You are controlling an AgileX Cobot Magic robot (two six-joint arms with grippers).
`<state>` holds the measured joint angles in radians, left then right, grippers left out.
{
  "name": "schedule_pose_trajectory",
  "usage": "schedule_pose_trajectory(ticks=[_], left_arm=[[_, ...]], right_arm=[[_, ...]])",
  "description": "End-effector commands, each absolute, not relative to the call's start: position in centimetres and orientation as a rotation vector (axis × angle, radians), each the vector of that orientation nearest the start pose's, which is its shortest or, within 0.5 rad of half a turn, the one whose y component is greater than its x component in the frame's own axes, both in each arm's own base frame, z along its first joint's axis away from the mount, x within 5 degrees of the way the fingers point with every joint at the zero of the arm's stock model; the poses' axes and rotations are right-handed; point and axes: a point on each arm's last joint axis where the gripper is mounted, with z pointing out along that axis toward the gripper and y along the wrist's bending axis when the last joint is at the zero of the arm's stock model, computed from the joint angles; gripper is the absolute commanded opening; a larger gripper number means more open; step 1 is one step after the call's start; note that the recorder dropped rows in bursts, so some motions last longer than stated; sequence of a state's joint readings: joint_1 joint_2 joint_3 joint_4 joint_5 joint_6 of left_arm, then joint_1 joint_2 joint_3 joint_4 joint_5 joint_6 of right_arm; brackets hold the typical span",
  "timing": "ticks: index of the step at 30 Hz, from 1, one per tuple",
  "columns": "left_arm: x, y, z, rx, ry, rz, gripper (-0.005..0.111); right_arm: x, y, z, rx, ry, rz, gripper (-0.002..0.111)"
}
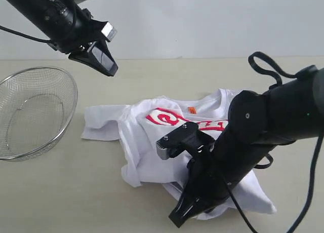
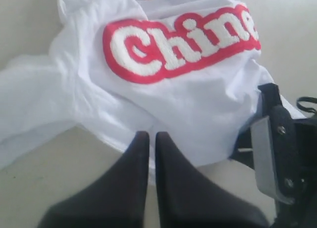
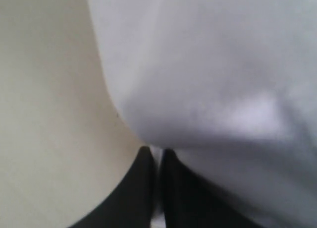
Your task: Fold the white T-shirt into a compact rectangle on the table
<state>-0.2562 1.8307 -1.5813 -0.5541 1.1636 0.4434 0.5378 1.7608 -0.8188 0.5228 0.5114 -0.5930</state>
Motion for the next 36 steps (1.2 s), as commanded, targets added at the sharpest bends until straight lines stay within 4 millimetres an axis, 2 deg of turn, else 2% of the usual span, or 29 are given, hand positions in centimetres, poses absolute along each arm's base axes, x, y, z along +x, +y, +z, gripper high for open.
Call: schedule_pose_trajectory(ticks=[1,8,12,15,19,22,26,32,36], left_arm=[[36.8,-14.4,28.4,0.739,2.630,-0.704,0.004],[37.9,-15.4,23.4,0.834,2.756,-0.735,0.004],[38.6,-16.4,20.6,0.901,2.755,-0.711,0.004],[39.5,-16.7,19.7,0.877,2.711,-0.665,0.004],[41.2,-17.9,19.6,0.886,2.628,-0.660,0.004],[42.4,-19.4,19.8,0.956,2.606,-0.685,0.004],[42.6,-21.1,18.3,1.086,2.623,-0.638,0.004],[43.1,-20.9,14.7,1.127,2.697,-0.543,0.004],[43.5,-20.9,13.8,1.079,2.693,-0.527,0.004]], right_arm=[[23.2,16.6,14.6,-1.083,2.748,0.432,0.000],[23.2,16.5,14.5,-1.085,2.756,0.411,0.000],[23.2,16.5,14.5,-1.085,2.756,0.411,0.000],[23.2,16.5,14.5,-1.085,2.756,0.411,0.000],[23.2,16.5,14.5,-1.082,2.756,0.411,0.000],[23.2,16.5,14.5,-1.067,2.766,0.413,0.000],[23.2,16.4,14.5,-1.067,2.767,0.409,0.000],[23.2,16.4,14.5,-1.066,2.766,0.409,0.000],[23.2,16.4,14.5,-1.065,2.764,0.408,0.000]])
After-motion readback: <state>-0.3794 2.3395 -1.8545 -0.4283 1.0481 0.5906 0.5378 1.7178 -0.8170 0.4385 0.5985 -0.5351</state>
